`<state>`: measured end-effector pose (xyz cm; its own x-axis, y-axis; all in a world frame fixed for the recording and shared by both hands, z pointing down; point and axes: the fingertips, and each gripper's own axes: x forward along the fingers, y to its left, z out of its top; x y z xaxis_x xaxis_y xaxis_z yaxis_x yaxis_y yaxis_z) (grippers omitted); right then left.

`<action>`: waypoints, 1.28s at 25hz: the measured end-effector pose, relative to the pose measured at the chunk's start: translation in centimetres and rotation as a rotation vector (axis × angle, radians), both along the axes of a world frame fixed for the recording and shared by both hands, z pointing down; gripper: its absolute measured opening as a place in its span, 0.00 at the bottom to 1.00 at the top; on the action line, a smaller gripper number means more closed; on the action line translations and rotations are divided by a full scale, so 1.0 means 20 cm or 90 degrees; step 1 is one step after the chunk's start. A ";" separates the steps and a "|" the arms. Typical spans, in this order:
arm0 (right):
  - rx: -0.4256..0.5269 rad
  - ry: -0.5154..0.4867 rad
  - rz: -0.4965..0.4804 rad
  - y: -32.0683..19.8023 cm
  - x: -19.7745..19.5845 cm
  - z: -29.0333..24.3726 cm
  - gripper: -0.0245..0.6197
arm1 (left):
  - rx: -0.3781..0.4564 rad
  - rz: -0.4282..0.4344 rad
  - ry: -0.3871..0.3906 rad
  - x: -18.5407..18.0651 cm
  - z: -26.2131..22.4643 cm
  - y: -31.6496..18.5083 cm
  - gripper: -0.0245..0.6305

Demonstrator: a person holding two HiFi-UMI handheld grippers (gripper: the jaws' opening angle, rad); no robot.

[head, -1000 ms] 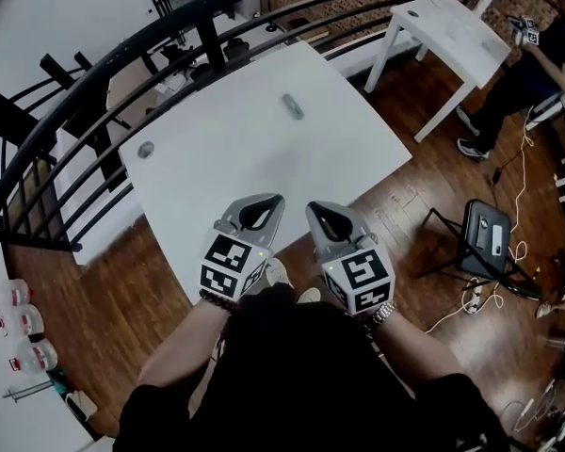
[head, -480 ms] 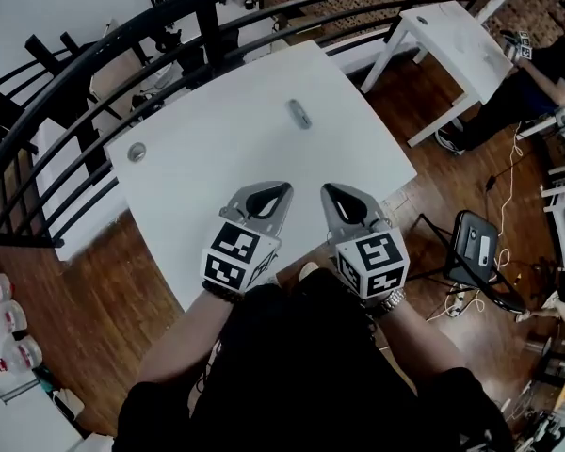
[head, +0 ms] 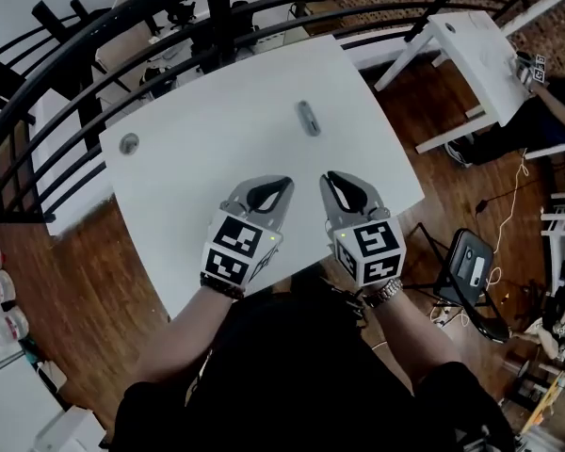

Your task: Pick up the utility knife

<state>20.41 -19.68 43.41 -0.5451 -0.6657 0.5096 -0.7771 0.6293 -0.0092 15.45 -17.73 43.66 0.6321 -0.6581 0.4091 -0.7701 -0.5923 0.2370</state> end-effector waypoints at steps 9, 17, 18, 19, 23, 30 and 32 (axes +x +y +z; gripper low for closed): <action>-0.071 0.021 -0.062 -0.42 0.07 0.33 0.20 | -0.079 -0.062 -0.031 0.11 0.23 -0.33 0.06; -0.131 0.048 -0.126 -0.67 0.01 0.63 0.31 | -0.139 -0.113 -0.059 0.12 0.41 -0.53 0.06; -0.135 0.052 -0.129 -0.70 0.01 0.67 0.32 | -0.140 -0.118 -0.065 0.12 0.43 -0.56 0.06; -0.138 0.055 -0.131 -0.74 0.00 0.70 0.33 | -0.141 -0.122 -0.071 0.11 0.45 -0.59 0.06; -0.144 0.070 -0.134 -0.84 -0.05 0.80 0.35 | -0.160 -0.135 -0.079 0.08 0.51 -0.62 0.06; -0.171 0.095 -0.134 -0.91 -0.10 0.95 0.35 | -0.188 -0.153 -0.090 0.00 0.58 -0.64 0.06; -0.175 0.103 -0.130 -0.91 -0.10 0.97 0.35 | -0.191 -0.155 -0.091 -0.01 0.59 -0.64 0.06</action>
